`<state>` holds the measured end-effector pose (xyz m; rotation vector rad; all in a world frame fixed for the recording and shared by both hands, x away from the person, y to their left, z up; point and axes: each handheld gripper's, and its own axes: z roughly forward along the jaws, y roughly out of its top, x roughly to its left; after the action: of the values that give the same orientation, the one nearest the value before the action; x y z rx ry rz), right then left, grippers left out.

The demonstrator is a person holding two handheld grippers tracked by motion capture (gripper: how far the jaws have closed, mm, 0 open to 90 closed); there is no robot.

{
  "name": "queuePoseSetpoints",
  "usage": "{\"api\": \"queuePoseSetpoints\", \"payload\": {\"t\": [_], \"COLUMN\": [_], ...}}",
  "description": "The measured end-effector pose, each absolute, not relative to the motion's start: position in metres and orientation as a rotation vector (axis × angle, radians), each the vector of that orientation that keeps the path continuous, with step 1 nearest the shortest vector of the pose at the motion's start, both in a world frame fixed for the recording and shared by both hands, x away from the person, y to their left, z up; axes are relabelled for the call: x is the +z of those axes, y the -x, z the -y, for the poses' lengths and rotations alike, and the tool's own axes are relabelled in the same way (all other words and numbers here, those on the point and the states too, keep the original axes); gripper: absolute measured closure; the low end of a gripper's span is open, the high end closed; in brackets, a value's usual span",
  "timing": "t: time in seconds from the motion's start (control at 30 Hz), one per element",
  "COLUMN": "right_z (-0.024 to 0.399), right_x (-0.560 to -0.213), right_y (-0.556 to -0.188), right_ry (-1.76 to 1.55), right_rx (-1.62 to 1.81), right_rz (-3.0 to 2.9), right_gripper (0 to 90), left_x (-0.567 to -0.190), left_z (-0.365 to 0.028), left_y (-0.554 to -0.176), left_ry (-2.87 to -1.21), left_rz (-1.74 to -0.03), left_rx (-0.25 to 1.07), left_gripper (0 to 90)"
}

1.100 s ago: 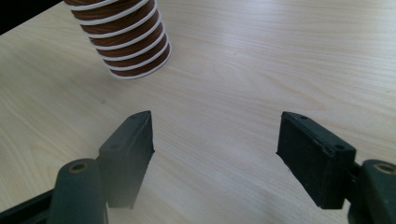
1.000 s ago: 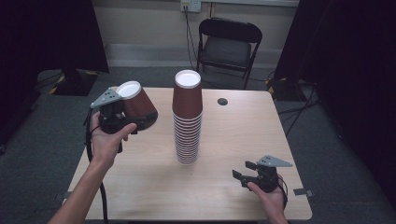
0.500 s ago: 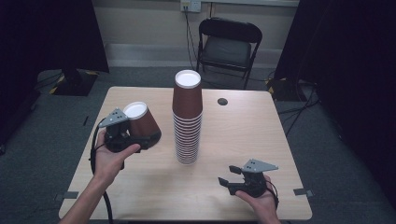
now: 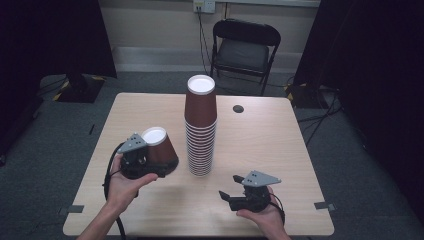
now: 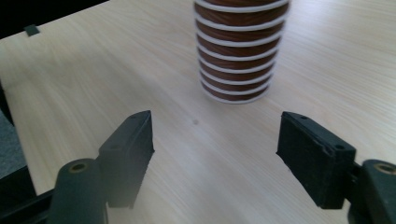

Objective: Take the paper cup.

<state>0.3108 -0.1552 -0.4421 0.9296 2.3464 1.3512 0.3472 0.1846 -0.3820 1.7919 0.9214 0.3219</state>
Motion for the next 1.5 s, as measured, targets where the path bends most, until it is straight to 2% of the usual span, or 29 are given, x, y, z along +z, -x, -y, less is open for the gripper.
{"api": "queuePoseSetpoints", "payload": {"t": [0.23,0.3,0.4,0.8,0.87,1.1,1.2,1.5], "right_z": [0.138,0.130,0.120,0.097,0.093,0.087,0.086,0.081], "right_x": [-0.443,-0.441,-0.441,-0.438,-0.434,-0.427,-0.424,-0.416], "right_y": [-0.309,-0.308,-0.307,-0.304,-0.305,-0.303,-0.303,-0.303], "right_ry": [-0.876,-0.839,-0.792,-0.691,-0.663,-0.571,-0.539,-0.455], "right_rx": [1.361,1.374,1.381,1.478,1.514,1.590,1.610,1.690], "right_rz": [-2.375,-2.400,-2.411,-2.319,-2.268,-2.139,-2.095,-2.001], "right_gripper": [31.7,36.9,40.9,44.4,45.0,51.7,53.9,60.6], "left_x": [-0.392,-0.393,-0.396,-0.397,-0.398,-0.397,-0.398,-0.395], "left_z": [-0.172,-0.170,-0.166,-0.167,-0.168,-0.169,-0.169,-0.165], "left_y": [-0.339,-0.337,-0.335,-0.336,-0.338,-0.338,-0.338,-0.338], "left_ry": [-1.833,-1.827,-1.801,-1.688,-1.642,-1.589,-1.554,-1.520], "left_rz": [-0.898,-0.889,-0.888,-0.917,-0.913,-0.909,-0.916,-0.911], "left_rx": [0.275,0.257,0.170,-0.013,-0.098,-0.171,-0.250,-0.311], "left_gripper": [11.7,11.7,11.7,12.0,12.0,12.0,12.1,12.3]}}
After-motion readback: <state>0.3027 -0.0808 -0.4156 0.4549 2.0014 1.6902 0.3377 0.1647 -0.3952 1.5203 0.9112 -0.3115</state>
